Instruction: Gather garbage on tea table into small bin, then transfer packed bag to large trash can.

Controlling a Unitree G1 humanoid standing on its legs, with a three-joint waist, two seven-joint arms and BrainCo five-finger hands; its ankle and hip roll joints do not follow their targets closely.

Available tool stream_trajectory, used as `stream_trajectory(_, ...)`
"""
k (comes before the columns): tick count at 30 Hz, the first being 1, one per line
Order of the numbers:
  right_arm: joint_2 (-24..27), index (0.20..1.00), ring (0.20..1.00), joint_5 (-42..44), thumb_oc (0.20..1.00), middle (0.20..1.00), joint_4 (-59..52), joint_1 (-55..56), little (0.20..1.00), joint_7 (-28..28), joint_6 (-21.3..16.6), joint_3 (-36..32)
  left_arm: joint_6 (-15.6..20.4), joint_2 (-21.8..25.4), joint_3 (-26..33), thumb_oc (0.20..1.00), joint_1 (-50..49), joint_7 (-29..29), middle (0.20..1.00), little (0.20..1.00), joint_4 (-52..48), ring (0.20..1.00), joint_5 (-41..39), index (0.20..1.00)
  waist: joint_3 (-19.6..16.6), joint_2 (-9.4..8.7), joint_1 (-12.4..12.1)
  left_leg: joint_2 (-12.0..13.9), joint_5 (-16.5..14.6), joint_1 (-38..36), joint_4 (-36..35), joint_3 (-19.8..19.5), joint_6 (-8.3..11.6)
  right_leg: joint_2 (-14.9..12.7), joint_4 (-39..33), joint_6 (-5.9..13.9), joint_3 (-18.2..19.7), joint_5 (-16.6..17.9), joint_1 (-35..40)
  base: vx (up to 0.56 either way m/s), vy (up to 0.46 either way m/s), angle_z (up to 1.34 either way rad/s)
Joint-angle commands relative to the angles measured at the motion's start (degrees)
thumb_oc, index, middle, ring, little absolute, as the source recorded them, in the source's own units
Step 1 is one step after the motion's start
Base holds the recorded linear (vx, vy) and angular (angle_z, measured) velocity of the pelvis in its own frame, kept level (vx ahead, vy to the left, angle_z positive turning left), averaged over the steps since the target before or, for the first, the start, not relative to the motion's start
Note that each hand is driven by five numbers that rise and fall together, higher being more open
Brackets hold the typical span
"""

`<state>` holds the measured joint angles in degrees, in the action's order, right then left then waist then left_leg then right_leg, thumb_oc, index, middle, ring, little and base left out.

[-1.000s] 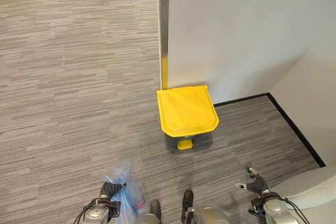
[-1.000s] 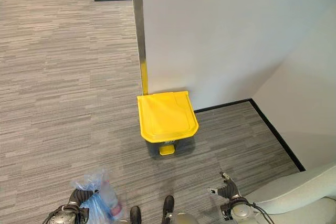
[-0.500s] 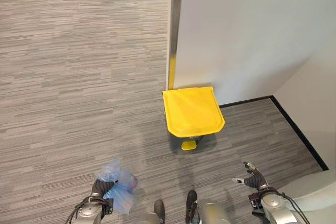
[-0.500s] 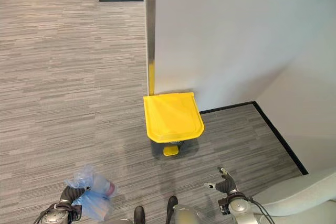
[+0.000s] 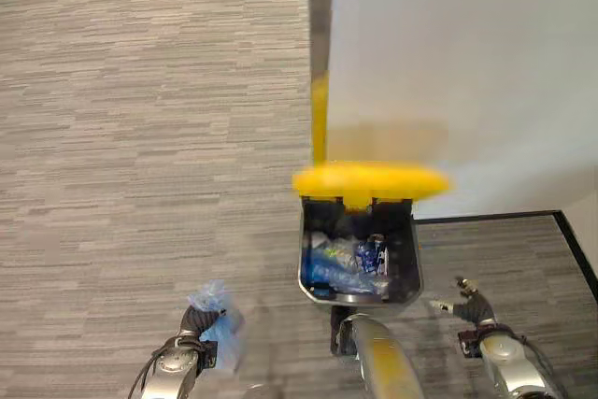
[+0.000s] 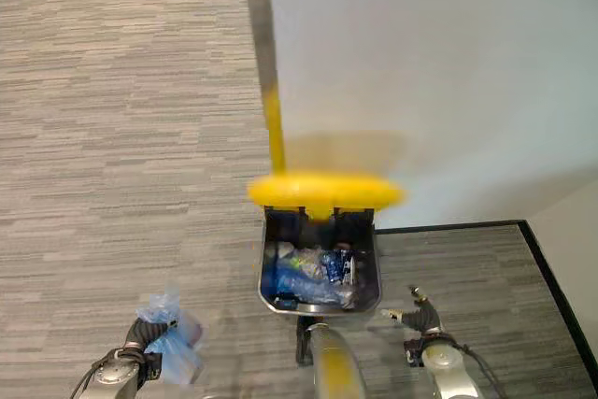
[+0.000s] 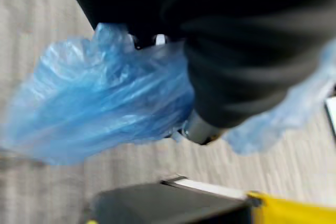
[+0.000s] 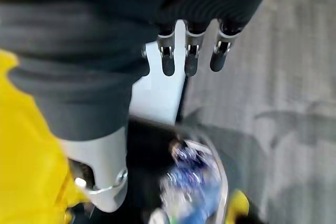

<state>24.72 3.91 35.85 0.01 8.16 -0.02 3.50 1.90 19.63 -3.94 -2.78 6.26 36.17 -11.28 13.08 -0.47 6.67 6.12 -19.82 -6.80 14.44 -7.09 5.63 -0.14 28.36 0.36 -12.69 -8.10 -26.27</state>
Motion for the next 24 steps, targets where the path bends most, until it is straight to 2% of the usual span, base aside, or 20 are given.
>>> stream_trajectory(1,-0.70,1.000,1.000,1.44,1.000,1.000,-0.78,1.38,1.000,0.78,-1.43,1.38,3.07,2.80,1.16,0.200,-0.75,0.24,0.200,0.200,-2.34,0.200,-1.62,0.200,-2.20,-1.50,0.90,-5.39,-1.51,-7.71,-6.99,2.91,-4.37,-4.78,-14.09,9.59,5.11,16.37,-4.77,-0.03,0.042,-0.26)
stream_trajectory(4,-1.12,1.000,1.000,0.57,1.000,1.000,-1.62,0.17,1.000,-0.25,-1.27,3.47,2.98,2.61,1.15,0.200,-1.34,-0.54,0.200,0.200,-3.01,0.200,-1.03,0.200,-2.42,-1.52,0.15,-6.24,-1.78,-7.97,-8.24,3.50,-4.92,-4.50,-15.21,10.31,5.70,17.73,-5.18,-0.03,0.050,-0.26)
stream_trajectory(5,-2.04,1.000,1.000,0.79,1.000,1.000,-3.73,-1.97,1.000,-2.28,-1.51,6.17,2.99,2.52,0.64,0.200,-1.95,-1.69,0.200,0.200,-3.97,0.200,0.27,0.200,-2.64,-1.46,-0.64,-7.08,-2.10,-8.71,-9.58,3.67,-5.44,-4.81,-17.34,10.78,5.82,19.07,-4.77,-0.01,0.045,-0.28)
stream_trajectory(10,-2.70,1.000,1.000,1.20,1.000,1.000,-6.89,-9.49,1.000,-3.85,-2.62,12.21,3.52,2.85,-0.94,0.200,-1.25,-2.64,0.200,0.200,-5.40,0.200,1.37,0.200,-2.59,-1.85,-2.61,-7.83,-2.42,-9.87,-10.98,3.60,-5.82,-5.65,-20.62,10.73,4.51,20.19,-3.19,0.00,0.009,-0.18)
stream_trajectory(14,-2.82,1.000,1.000,1.42,1.000,1.000,-6.71,-16.23,1.000,-3.68,-2.89,15.77,4.37,3.40,-2.40,0.200,0.08,-2.33,0.200,0.200,-6.42,0.200,0.67,0.200,-2.42,-2.20,-3.75,-7.96,-2.46,-10.00,-11.25,3.37,-5.85,-6.08,-21.91,10.47,4.09,20.57,-2.34,0.01,-0.018,0.08)
stream_trajectory(16,-3.08,1.000,1.000,1.89,1.000,1.000,-4.91,-23.55,1.000,-3.11,-2.64,18.56,5.19,4.07,-4.41,0.200,1.94,-1.92,0.200,0.200,-7.69,0.200,-0.94,0.200,-2.17,-2.42,-4.83,-8.03,-2.31,-9.68,-11.48,3.06,-5.84,-6.32,-22.57,10.32,3.60,20.87,-2.16,0.00,-0.013,-0.03)
stream_trajectory(18,-3.09,1.000,1.000,1.91,1.000,1.000,-4.82,-23.66,1.000,-3.11,-2.68,18.57,5.19,4.07,-4.38,0.200,2.00,-1.92,0.200,0.200,-7.68,0.200,-0.95,0.200,-2.10,-2.42,-4.81,-8.02,-2.32,-9.69,-11.47,3.05,-5.84,-6.32,-22.58,10.32,3.59,20.87,-2.14,0.00,-0.009,0.02)
stream_trajectory(20,-3.22,1.000,1.000,3.29,1.000,1.000,-0.88,-31.49,1.000,-1.72,-2.11,20.55,6.32,4.51,-7.62,0.200,5.00,-1.76,0.200,0.200,-9.57,0.200,-3.32,0.200,-1.71,-2.74,-5.53,-8.03,-2.40,-8.93,-11.25,2.76,-5.85,-6.61,-22.57,10.09,3.29,20.97,-2.52,-0.01,-0.031,0.11)
stream_trajectory(24,-2.17,1.000,1.000,4.66,1.000,1.000,2.21,-37.24,1.000,-0.49,-1.90,21.34,6.89,4.82,-10.78,0.200,8.12,-2.08,0.200,0.200,-11.71,0.200,-4.24,0.200,-1.12,-2.89,-5.71,-7.90,-2.38,-8.15,-10.91,2.51,-5.83,-6.60,-22.50,10.01,3.29,21.03,-3.13,-0.01,-0.009,0.04)
